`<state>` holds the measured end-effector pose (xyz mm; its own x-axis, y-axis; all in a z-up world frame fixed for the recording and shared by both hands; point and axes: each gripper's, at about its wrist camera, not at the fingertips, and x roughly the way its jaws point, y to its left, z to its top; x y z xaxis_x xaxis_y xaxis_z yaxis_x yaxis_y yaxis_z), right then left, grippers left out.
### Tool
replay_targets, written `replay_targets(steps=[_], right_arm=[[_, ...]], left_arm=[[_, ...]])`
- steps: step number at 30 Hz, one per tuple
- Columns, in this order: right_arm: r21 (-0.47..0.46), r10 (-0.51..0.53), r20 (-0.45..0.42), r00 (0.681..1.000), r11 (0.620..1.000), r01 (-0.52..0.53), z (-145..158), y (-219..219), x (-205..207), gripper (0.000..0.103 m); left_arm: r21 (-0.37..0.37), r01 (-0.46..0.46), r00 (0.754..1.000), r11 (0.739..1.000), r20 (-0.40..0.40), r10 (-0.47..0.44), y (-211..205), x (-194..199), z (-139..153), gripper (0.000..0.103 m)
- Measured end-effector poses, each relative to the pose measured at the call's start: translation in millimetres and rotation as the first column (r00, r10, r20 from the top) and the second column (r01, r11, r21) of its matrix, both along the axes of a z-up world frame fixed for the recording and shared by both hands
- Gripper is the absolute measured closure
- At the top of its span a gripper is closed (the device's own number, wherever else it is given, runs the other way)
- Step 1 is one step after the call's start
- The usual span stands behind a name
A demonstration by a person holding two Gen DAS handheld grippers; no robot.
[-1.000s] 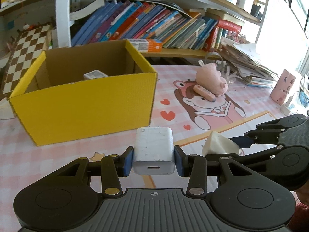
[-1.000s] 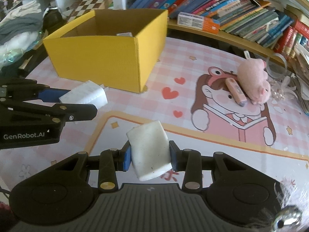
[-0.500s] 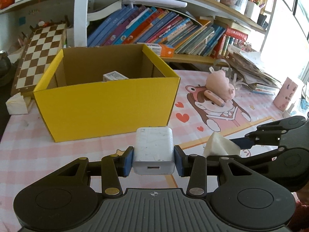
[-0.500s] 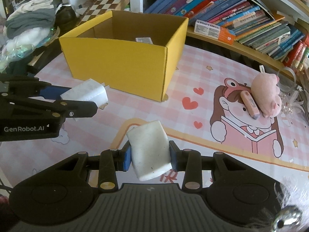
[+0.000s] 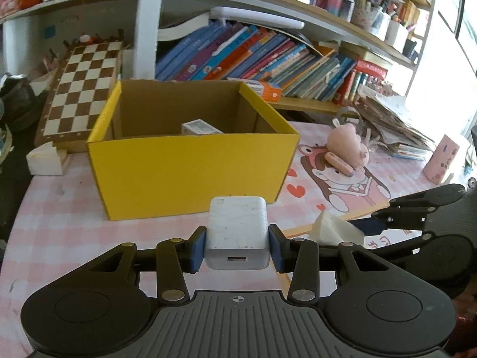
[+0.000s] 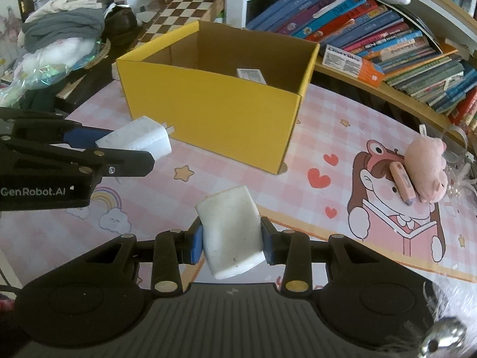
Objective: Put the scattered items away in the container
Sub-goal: 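Carry the charger and eraser with both tools over the yellow box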
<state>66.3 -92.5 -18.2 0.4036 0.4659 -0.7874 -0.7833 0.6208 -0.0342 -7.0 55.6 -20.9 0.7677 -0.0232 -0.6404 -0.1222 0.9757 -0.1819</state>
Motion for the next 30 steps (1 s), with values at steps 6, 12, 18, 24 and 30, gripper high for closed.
replay_targets(steps=[6, 12, 18, 24, 30], right_arm=[[-0.001, 0.005, 0.003, 1.0, 1.0, -0.005, 2.2, 7.6, -2.5, 0.068], [0.011, 0.008, 0.005, 1.0, 1.0, -0.008, 8.6, 11.8, -5.4, 0.068], [0.036, 0.01, 0.013, 1.0, 0.999, -0.011, 21.3, 14.0, -5.1, 0.068], [0.067, -0.01, 0.028, 1.0, 0.998, 0.008, 36.8, 15.3, 4.5, 0.068], [0.084, -0.007, 0.047, 0.999, 0.996, 0.003, 49.2, 19.8, 14.0, 0.068]], left_arm=[[-0.012, -0.023, 1.0, 1.0, 0.013, 0.023, 11.6, -7.3, 1.6, 0.062], [-0.017, -0.028, 0.999, 0.999, 0.043, 0.028, 16.4, -15.9, 10.2, 0.062], [-0.032, -0.046, 0.996, 0.998, 0.081, 0.049, 25.3, -18.3, 21.0, 0.062], [-0.036, -0.071, 0.989, 0.997, 0.128, 0.075, 35.7, -14.6, 33.5, 0.062], [-0.029, -0.076, 0.983, 0.997, 0.168, 0.08, 43.4, -3.2, 43.7, 0.062]])
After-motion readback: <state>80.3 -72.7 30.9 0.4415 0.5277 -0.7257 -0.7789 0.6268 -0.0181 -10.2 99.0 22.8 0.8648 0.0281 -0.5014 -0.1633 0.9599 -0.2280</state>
